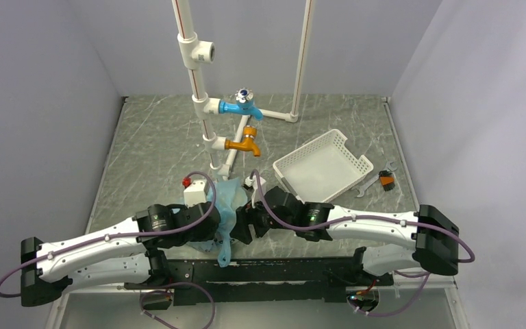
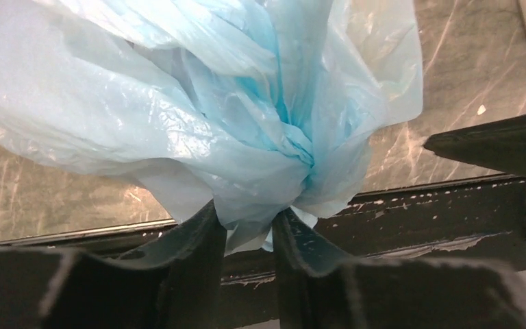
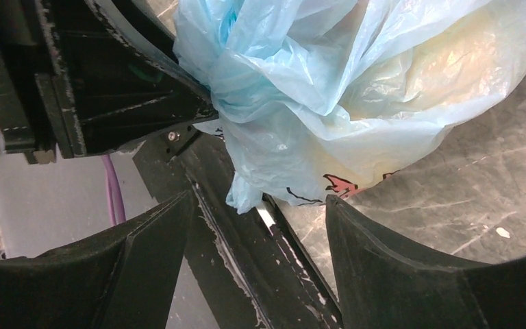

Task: Take the fake fruits out of the plastic bag
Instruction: Untie the plastic bag at the center of the board.

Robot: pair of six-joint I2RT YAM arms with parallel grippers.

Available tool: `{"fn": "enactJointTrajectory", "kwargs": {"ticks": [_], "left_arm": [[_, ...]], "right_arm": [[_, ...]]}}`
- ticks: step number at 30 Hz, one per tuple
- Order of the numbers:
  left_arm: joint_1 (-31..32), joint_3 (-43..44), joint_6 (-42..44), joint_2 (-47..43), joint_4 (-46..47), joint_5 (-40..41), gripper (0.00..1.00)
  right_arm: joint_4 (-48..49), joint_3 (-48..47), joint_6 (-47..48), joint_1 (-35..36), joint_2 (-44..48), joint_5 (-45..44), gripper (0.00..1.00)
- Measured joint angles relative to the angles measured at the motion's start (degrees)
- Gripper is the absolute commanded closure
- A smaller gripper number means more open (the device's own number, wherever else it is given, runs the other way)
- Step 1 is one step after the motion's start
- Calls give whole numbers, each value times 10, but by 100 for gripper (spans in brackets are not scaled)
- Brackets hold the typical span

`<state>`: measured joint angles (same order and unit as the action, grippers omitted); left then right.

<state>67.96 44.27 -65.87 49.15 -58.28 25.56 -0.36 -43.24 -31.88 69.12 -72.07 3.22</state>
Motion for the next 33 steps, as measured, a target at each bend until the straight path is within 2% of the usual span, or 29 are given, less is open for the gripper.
{"fn": "enactJointTrajectory", "kwargs": {"ticks": [3, 4, 8, 14, 17, 23, 24, 27, 33], "left_arm": [[0, -2, 3, -10, 15, 0, 81], [0, -7, 5, -19, 29, 0, 87], [0, -40, 9, -71, 67, -8, 100], [0, -84, 16, -127, 110, -25, 100], [0, -86, 16, -126, 113, -30, 100], [0, -85, 10, -99, 111, -29, 100], [0, -83, 7, -92, 106, -28, 100], [0, -71, -1, -72, 94, -23, 100], [0, -52, -38, -53, 59, -6, 100]], "right_arm": [[7, -2, -2, 3, -12, -3, 29], [10, -2, -3, 3, -15, -5, 29], [8, -18, -3, 4, -35, -17, 32], [9, -43, -7, 9, -66, -43, 44], [8, -58, -7, 10, -88, -47, 47], [7, -66, -7, 11, -107, -47, 62], [9, -66, -7, 11, -106, -48, 67], [13, -53, -4, 11, -99, -58, 99], [14, -25, -7, 7, -78, -82, 100]]}}
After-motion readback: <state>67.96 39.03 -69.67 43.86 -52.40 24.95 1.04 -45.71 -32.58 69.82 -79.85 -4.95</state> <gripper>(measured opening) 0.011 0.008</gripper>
